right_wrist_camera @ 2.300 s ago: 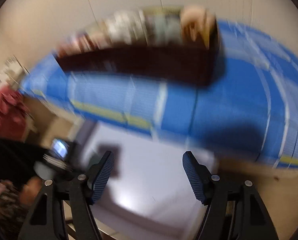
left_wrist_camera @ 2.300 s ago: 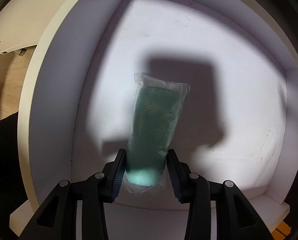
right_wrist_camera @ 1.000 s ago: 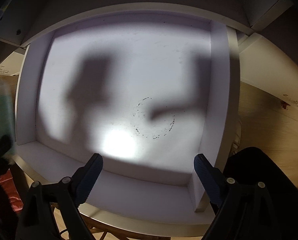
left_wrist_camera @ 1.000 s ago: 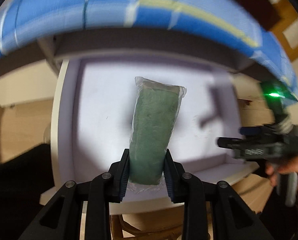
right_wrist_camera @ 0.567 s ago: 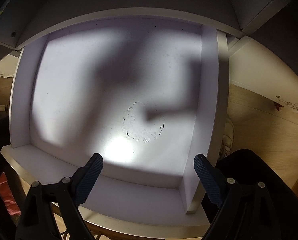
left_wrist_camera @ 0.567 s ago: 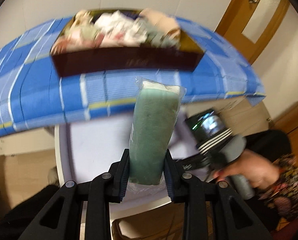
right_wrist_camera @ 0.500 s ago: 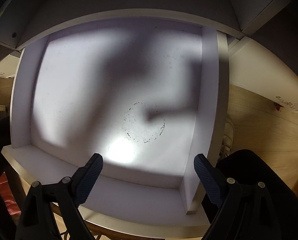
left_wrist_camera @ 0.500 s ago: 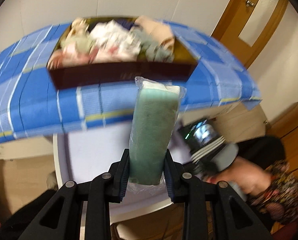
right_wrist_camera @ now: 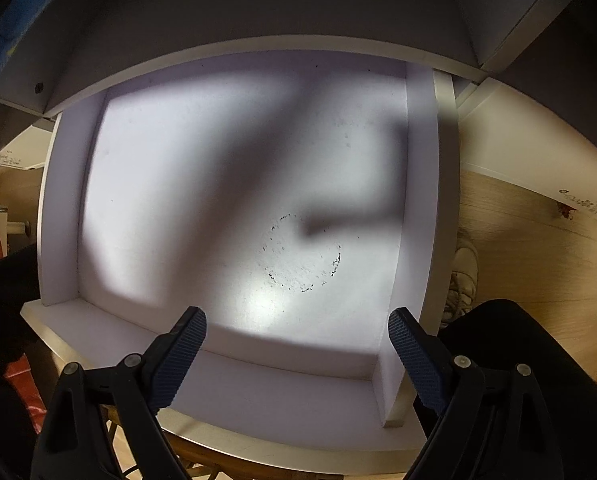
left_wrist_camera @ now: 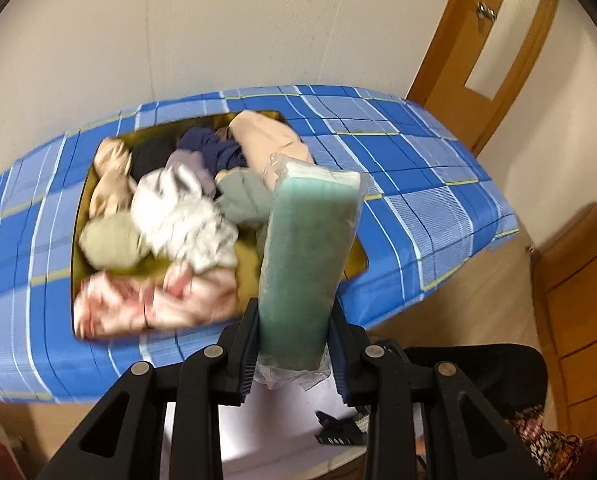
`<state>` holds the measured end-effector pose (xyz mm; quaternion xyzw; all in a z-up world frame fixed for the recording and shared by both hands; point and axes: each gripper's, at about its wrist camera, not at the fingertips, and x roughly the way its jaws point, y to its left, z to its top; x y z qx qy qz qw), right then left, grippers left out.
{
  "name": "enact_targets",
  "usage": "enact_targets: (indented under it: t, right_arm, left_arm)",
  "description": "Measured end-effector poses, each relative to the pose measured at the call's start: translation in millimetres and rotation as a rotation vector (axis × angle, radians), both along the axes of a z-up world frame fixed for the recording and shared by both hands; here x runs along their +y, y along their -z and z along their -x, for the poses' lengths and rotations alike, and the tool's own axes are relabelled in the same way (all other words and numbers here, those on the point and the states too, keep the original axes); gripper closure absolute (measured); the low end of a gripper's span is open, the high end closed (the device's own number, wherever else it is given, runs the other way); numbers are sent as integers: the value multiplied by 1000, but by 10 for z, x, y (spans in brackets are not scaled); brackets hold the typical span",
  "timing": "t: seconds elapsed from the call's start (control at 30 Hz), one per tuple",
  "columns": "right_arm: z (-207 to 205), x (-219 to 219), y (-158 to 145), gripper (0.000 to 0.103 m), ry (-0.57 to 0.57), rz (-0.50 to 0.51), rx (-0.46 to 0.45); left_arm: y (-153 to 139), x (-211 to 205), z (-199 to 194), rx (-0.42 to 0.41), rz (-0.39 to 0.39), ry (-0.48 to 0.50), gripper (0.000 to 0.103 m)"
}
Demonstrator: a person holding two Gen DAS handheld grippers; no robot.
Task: Organize soft objects
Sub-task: 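Lift the teal plastic-wrapped package out of the cubby with the left gripper, then lower the teal package into the gold tray and open the left gripper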
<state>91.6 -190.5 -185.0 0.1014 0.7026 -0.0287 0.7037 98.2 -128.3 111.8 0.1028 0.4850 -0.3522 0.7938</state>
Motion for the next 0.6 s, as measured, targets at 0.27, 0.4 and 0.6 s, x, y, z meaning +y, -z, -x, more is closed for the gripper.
enact_targets:
  t: [0.27,0.4,0.6]
  right_arm:
    - [9,-27,-61,10,23,-23,-16]
    - [4,-40,-75,10,33,-34,-23]
    - [-6,-30,-105,10,36,-61,-32]
  left_arm:
    - [230,-683,-307,-29,-243,233,73]
    - [454,-786,-444,62,-267,249,72]
    - [472,-761,-537,102,-249,236,69]
